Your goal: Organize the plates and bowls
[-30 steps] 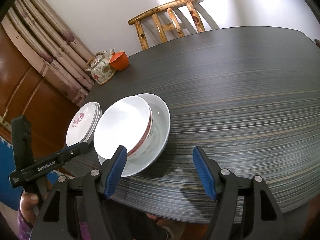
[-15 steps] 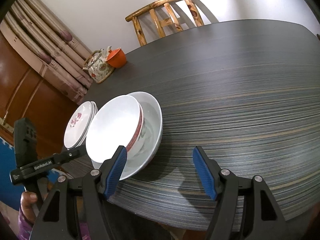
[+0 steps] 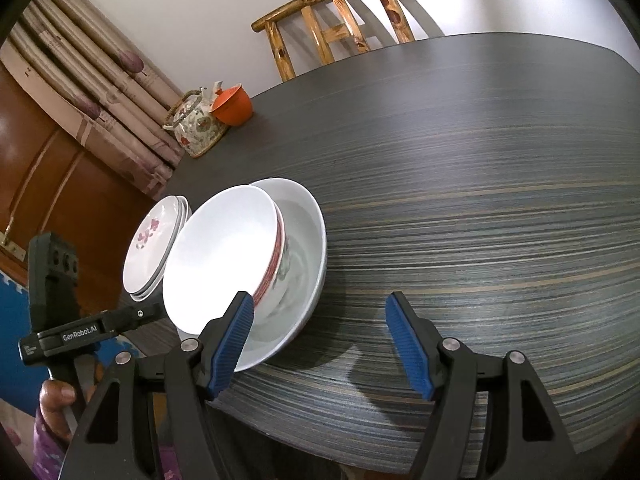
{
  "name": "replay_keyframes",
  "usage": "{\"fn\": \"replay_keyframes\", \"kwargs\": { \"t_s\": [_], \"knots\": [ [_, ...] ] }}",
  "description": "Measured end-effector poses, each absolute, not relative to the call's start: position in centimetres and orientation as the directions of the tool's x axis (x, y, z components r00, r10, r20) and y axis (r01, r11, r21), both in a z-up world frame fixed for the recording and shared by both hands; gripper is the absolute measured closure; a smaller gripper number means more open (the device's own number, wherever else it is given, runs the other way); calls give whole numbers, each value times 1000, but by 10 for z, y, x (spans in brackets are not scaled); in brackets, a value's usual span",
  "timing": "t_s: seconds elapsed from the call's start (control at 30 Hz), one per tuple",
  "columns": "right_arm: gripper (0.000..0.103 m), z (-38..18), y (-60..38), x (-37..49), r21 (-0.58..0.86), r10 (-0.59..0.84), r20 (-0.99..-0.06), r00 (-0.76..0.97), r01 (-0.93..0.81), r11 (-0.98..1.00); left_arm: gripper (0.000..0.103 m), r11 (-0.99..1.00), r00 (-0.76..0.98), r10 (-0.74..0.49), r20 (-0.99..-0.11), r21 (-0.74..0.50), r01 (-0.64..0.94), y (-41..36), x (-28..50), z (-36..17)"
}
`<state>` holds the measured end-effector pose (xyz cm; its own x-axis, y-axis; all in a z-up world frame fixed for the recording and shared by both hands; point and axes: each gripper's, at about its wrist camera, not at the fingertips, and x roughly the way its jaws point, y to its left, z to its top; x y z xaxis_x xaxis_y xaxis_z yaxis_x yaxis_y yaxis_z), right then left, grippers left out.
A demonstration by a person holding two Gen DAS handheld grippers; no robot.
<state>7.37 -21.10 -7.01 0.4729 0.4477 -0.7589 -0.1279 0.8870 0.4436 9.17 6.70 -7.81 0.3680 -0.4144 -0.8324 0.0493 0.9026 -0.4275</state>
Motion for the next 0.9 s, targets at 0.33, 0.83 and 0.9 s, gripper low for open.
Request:
{"fn": "replay_keyframes", "kwargs": {
  "t_s": [0.33,0.83,0.9],
  "knots": [
    [35,-80,-213,87,405,410,-793,451,-113,907,51,924,361,-375,-854,-374,74,59,96,-84],
    [35,-104,-212,116,402,414,-828,379,-114,908,49,925,414,-356,-838,-379,28,60,93,-93],
    [35,-106,-212,119,402,416,-827,377,-121,908,49,928,418,-351,-838,-372,33,60,93,-93]
  ]
}}
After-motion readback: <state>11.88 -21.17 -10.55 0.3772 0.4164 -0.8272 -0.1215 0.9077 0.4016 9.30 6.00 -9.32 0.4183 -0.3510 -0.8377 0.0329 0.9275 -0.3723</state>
